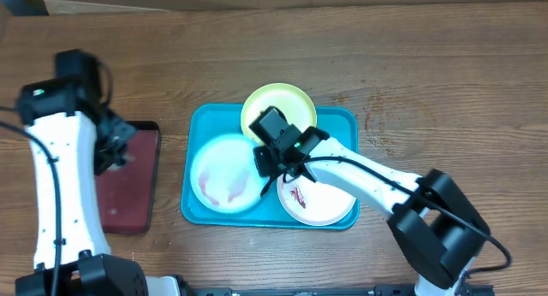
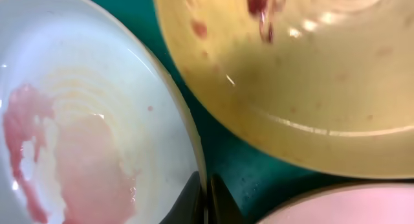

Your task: Clean dirty plates on tray and stack at the side

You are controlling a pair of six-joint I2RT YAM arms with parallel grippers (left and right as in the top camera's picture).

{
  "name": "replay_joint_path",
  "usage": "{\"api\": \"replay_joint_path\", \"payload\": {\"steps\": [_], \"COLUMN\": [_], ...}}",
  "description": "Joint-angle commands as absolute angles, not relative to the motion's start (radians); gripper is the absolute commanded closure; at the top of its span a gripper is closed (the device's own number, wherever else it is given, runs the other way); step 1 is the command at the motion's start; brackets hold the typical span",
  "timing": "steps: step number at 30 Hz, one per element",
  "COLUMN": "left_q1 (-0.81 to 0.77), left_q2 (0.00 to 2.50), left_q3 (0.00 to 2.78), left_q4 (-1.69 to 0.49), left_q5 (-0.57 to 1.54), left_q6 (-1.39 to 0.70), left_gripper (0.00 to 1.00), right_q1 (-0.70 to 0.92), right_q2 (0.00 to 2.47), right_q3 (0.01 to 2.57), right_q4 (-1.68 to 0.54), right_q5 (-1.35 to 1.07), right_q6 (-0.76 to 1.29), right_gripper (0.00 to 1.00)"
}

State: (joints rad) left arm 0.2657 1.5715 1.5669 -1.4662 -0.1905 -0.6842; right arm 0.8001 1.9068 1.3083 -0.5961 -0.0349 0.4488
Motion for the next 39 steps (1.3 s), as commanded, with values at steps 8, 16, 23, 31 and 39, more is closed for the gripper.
{"api": "replay_joint_path", "payload": {"steps": [8,16,23,31,39], "left_q1": [0.466,0.498,0.498,0.499,0.499], "left_q2": [1.571,1.576,1.576,1.576,1.576], "left_q3": [1.394,1.332,1.331,1.331,1.331], "left_q4": [-1.340,-1.270,-1.255,-1.256,-1.256], "left_q5": [-0.081,-0.047,-0.047,-0.048,-0.047], "left_q6": [-0.624,-0.605,-0.604,-0.585,-0.583], "left_gripper": [0.96,0.96,0.96,0.96,0.96], "right_q1": [0.820,0.960,1.124,1.211,1.212], "right_q2": [1.813,1.813,1.813,1.813,1.813], "right_q3": [1.542,1.560,1.560,1.560,1.559], "right_q4": [-0.772,-0.770,-0.745,-0.656,-0.660], "right_q5": [0.310,0.778,1.180,1.255,1.256], "right_q6": [0.293,0.072,0.025,-0.116,-0.111], "right_gripper": [0.96,0.96,0.96,0.96,0.96]}}
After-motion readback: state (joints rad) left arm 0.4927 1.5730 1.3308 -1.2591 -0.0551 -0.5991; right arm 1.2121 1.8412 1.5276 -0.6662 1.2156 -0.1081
